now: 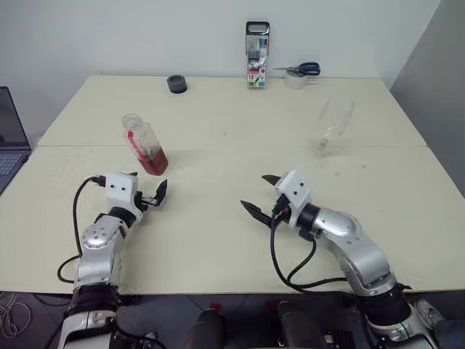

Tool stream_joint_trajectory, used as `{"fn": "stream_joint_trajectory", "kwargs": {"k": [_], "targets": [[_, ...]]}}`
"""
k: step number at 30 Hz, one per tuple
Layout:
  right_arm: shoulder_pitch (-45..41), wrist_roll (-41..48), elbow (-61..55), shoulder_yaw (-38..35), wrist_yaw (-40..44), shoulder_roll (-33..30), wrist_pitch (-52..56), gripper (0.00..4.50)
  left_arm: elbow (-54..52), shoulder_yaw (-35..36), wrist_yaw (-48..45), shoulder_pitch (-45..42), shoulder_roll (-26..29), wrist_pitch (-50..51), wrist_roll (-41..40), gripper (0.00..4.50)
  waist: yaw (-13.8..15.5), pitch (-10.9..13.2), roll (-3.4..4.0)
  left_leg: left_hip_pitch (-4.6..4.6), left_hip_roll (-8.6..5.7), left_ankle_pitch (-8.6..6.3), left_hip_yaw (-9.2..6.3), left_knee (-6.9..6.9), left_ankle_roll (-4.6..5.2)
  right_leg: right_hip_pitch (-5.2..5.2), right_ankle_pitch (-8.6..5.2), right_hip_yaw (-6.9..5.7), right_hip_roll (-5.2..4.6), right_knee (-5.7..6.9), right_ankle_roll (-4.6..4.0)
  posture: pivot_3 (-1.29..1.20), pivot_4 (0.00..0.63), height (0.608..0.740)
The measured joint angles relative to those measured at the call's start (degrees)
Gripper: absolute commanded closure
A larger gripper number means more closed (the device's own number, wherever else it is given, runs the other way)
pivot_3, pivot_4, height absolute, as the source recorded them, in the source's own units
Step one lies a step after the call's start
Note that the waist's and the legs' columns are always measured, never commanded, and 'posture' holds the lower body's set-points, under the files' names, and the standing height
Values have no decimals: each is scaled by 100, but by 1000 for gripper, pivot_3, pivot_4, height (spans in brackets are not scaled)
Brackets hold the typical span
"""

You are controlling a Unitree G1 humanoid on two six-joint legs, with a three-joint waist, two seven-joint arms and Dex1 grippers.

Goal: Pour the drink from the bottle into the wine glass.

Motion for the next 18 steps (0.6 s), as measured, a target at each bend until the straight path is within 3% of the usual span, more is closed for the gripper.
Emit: {"fn": "stream_joint_trajectory", "kwargs": {"k": [6, 13, 18], "targets": [[447, 98, -191, -446, -267, 34, 112, 0, -820, -258, -1, 422, -116, 40, 135, 98, 57, 0, 0, 10, 0, 0, 4, 1, 0, 13, 0, -1, 2, -3, 0, 0, 150, 740], [667, 13, -232, -567, -514, -41, 109, 0, -1070, -462, 44, 420, -213, -146, 352, 98, 94, 0, 0, 14, 2, -1, 10, -2, 1, 13, 0, 1, 4, -5, 0, 0, 150, 740], [791, -212, -237, -845, -1139, 162, 184, 0, -1228, -495, -77, 405, -285, 140, 164, 98, 99, -1, -1, 13, 1, 0, 12, -1, 1, 14, 0, 2, 4, -4, 0, 0, 150, 740]]}}
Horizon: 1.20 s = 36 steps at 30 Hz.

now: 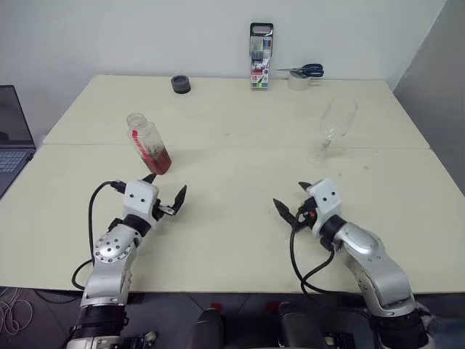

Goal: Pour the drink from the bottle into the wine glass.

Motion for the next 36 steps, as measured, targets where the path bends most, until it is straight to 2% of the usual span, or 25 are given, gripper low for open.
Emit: {"fn": "stream_joint_trajectory", "kwargs": {"k": [6, 11, 15, 18, 28, 32, 36], "targets": [[-217, -66, 413, -547, -771, 552, 121, 0, -366, -386, -613, -643, 51, 755, -384, 98, 5, 0, 1, 0, 0, 0, 2, 0, -1, 0, 0, 2, 3, 1, 0, 0, 150, 740], [-1218, 82, 1681, -1266, -1191, 749, -162, 0, -449, -552, -1207, -1126, 305, 1107, -603, 98, -29, 2, 3, 6, 6, 1, 8, -5, -1, -1, 0, 6, 14, 2, -1, 0, 150, 740], [-1758, 75, 2559, -1470, -1264, 714, -557, 0, -443, -598, -1502, -1345, 404, 1097, -627, 98, -63, 0, 6, 7, 6, 0, 7, -10, -1, -2, 0, 7, 13, 4, -1, 0, 150, 740], [-2732, 53, 4404, -1526, -1162, 495, -1268, 0, -285, -646, -1818, -1544, 511, 1089, -647, 98, -137, 7, 13, 8, 2, 1, 17, -5, 0, -1, 1, 15, 8, 2, -1, 0, 150, 740], [-4086, 57, 7183, -1562, -877, 240, -2729, 0, -263, -686, -1964, -1640, 505, 1090, -652, 98, -160, 7, 14, 6, 3, 0, 17, -9, 0, -3, 1, 16, 7, 0, -2, 0, 150, 740], [-4431, 55, 7858, -1566, -818, 188, -3133, 863, -261, -697, -1962, -1654, 503, 1090, -650, 0, -168, 8, 14, 6, 4, 1, 16, -9, 0, -4, 1, 16, 8, 2, -2, 0, 150, 740], [-4643, 52, 8320, -1565, -767, 136, -3414, 2275, -259, -697, -1943, -1689, 504, 1095, -648, 0, -169, 8, 14, 5, 3, 1, 16, -9, -1, -4, 1, 17, 7, 2, -2, 0, 150, 740]]}}
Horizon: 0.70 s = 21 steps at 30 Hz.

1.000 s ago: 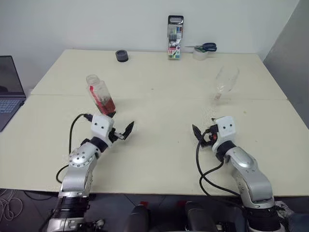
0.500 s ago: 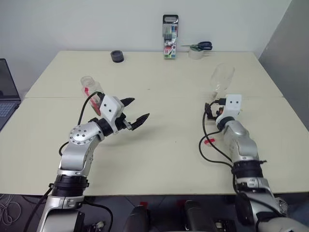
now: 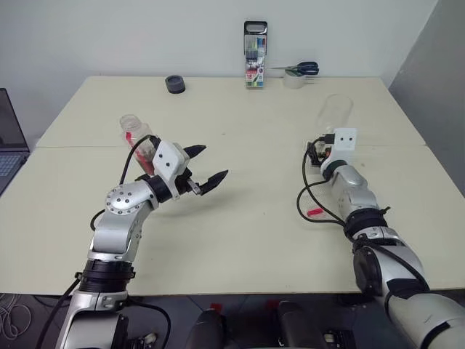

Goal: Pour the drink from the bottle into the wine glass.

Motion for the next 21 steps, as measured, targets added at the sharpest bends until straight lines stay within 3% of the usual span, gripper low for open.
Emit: {"fn": "stream_joint_trajectory", "kwargs": {"k": [6, 10, 17, 21], "targets": [[-76, -12, 338, 7, 199, -20, -222, 4324, -26, 0, 37, -30, 1, 122, 8, 0, -5, 0, 0, 0, 0, 0, -1, 0, 0, 0, 0, 0, 0, 0, 0, 0, 150, 740], [22, 27, 111, 61, 590, 123, -243, 4369, -196, 17, 138, 76, 52, 221, 18, 0, -44, 0, 1, 0, 3, 0, -2, -3, 0, -3, 0, 0, 1, 2, 0, 0, 150, 740], [1092, 19, -2428, 1049, 1434, 960, 522, 4369, -580, 471, 484, 638, 213, 609, -39, 0, -149, 3, 5, -1, 7, 0, -11, -4, -1, -14, 0, -2, 2, 21, 0, 0, 150, 740], [1297, 33, -3337, 1459, 1586, 1301, 1138, 4369, -581, 740, 669, 751, 250, 742, -82, 0, -100, 3, 5, -2, 2, 0, -16, 3, 0, -13, 0, -6, 0, 22, 0, 0, 150, 740]]}}
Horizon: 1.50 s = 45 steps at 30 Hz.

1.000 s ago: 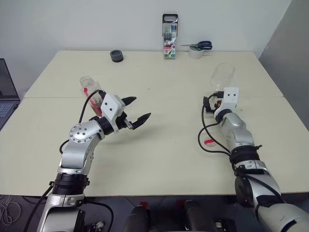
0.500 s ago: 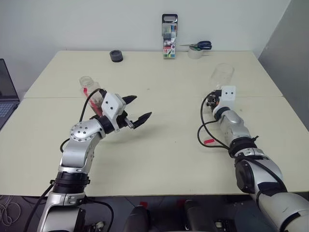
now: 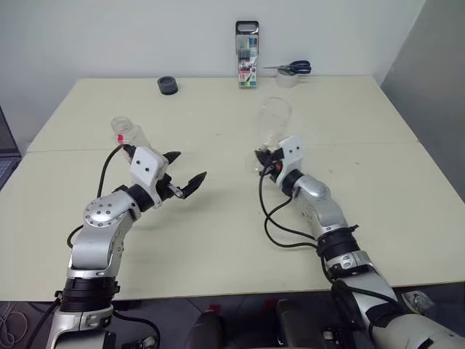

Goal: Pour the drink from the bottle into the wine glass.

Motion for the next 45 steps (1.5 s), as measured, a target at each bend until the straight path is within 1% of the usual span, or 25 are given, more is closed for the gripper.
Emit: {"fn": "stream_joint_trajectory", "kwargs": {"k": [3, 8, 15, 22, 24, 28, 34, 35, 45], "targets": [[67, -9, -366, 316, 102, 237, 336, 4369, 0, 223, 9, 110, 108, 100, -93, 0, 14, 0, 0, 0, -2, 0, 0, -1, 0, 2, 0, -2, -1, -3, 0, 0, 150, 740], [65, -186, -243, 630, 112, 310, 464, 4369, -72, 320, -120, 382, 225, 247, -282, 0, 30, 0, 0, 0, -2, 0, 1, -2, -1, 2, 0, -3, -2, -8, 0, 0, 150, 740], [-75, -423, 606, 682, 98, 387, 30, 4369, -373, 352, -554, 636, 377, 361, -663, 0, 14, 1, 2, 1, 0, 0, 4, -5, 0, 2, 0, -2, -1, -11, 0, 0, 150, 740], [-124, -453, 893, 618, 108, 496, -256, 4369, -426, 351, -699, 667, 448, 306, -752, 0, 11, 1, 1, 1, 1, 0, 3, -5, 0, 2, 0, -3, 0, -11, 0, 0, 150, 740], [-124, -452, 928, 604, 106, 513, -303, 3628, -423, 351, -728, 631, 460, 235, -749, 0, 10, 1, 2, 1, 1, 0, 3, -5, 0, 2, 0, -3, 0, -11, 0, 0, 150, 740], [-130, -446, 935, 603, 119, 573, -312, 2355, -416, 338, -775, 500, 467, 197, -741, 0, 10, 1, 2, 1, 0, 0, 3, -5, 0, 2, 0, -3, 0, -11, 0, 0, 150, 740], [-140, -396, 917, 510, 141, 571, -309, 166, -391, 206, -785, 464, 467, 76, -676, 0, 9, 1, 2, 1, 0, 0, 3, -5, 0, 2, 0, -3, 0, -11, 0, 0, 150, 740], [-140, -395, 906, 510, 154, 572, -308, 33, -387, 200, -789, 451, 467, 65, -666, 0, 3, 1, 2, 1, 1, 0, 3, -5, 0, 2, 0, -3, 0, -11, 0, 0, 150, 740], [-131, -396, 777, 506, 196, 573, -290, 33, -365, 161, -789, 383, 467, -24, -594, 0, -1, 1, 2, 1, 0, 0, 2, -6, 0, 2, 0, -3, 0, -11, 0, 0, 150, 740]]}}
